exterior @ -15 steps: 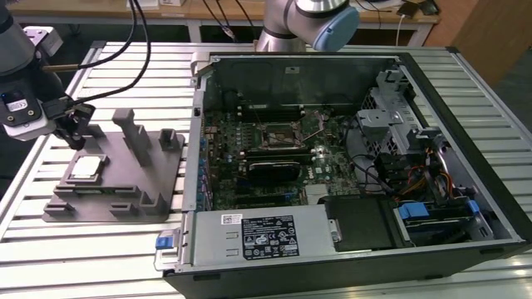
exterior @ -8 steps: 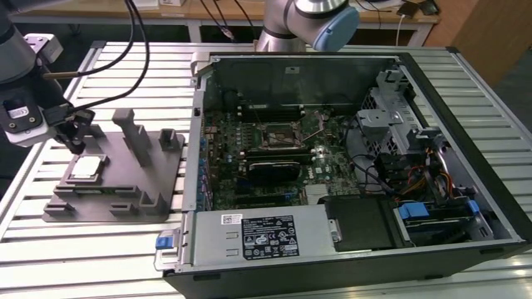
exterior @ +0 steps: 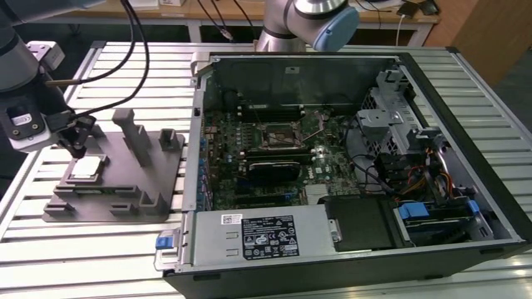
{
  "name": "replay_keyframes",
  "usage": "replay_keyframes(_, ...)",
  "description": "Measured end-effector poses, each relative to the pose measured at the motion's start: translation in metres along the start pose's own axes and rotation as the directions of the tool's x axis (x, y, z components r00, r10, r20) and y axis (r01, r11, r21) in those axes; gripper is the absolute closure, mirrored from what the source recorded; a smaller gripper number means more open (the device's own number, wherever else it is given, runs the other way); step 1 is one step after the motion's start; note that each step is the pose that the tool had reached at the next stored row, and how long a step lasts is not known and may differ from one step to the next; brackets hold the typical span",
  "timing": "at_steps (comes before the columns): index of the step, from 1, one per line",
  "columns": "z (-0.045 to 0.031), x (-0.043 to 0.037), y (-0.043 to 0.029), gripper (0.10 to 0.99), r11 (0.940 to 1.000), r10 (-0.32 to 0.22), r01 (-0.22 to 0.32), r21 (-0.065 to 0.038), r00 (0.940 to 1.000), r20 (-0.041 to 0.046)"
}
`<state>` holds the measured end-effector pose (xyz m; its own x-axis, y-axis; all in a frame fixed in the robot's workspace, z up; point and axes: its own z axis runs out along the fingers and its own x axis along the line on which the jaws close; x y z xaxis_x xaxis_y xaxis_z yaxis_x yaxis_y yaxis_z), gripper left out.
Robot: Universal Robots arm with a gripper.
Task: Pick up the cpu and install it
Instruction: 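Pick up the cpu and move it towards the insertion slot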
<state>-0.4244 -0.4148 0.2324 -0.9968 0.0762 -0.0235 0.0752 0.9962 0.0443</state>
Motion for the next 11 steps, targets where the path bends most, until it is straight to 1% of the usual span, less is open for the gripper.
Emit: replay_keyframes(11,0.0175,0.0041,-0.001,0.98,1.0,0.0,0.0,0.0,1.0,-0.0001)
